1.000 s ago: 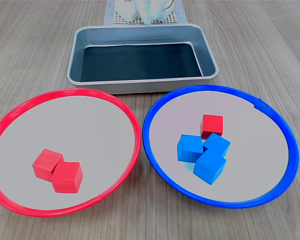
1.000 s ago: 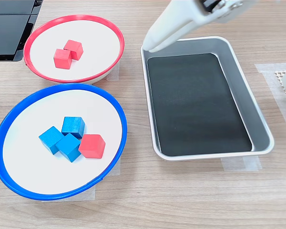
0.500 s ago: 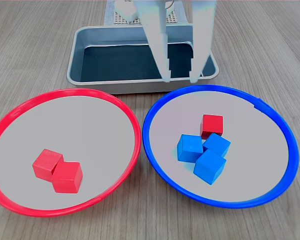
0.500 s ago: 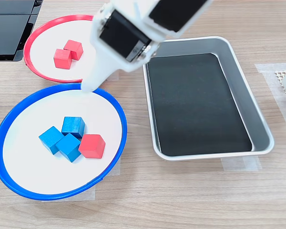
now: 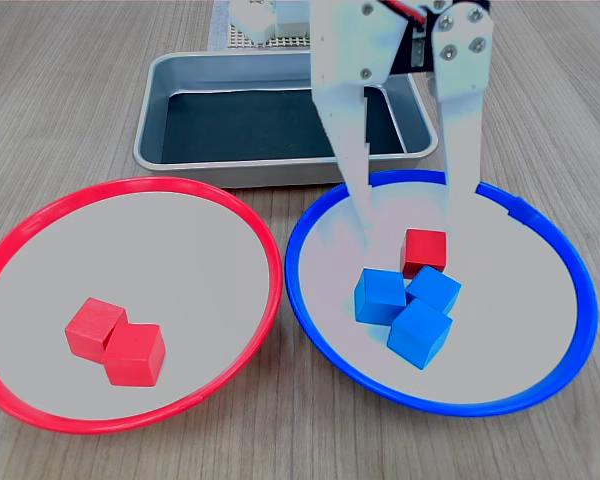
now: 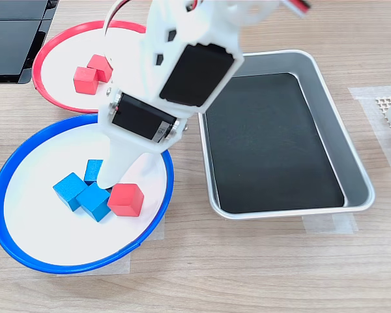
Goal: Relocate any red block in the blue dish to the red dish, correcting any misplacement.
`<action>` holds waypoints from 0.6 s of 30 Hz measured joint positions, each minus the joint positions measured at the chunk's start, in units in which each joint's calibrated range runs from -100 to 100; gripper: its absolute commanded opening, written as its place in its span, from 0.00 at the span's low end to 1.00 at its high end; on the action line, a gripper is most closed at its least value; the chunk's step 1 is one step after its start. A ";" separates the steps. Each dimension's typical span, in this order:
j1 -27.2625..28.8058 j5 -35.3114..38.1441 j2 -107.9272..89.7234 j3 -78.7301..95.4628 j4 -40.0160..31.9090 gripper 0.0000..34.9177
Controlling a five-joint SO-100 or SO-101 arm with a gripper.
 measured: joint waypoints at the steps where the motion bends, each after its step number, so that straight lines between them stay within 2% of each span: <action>1: 0.18 0.05 0.43 -0.09 0.08 0.45; 18: -2.39 0.78 6.14 -2.45 0.49 0.45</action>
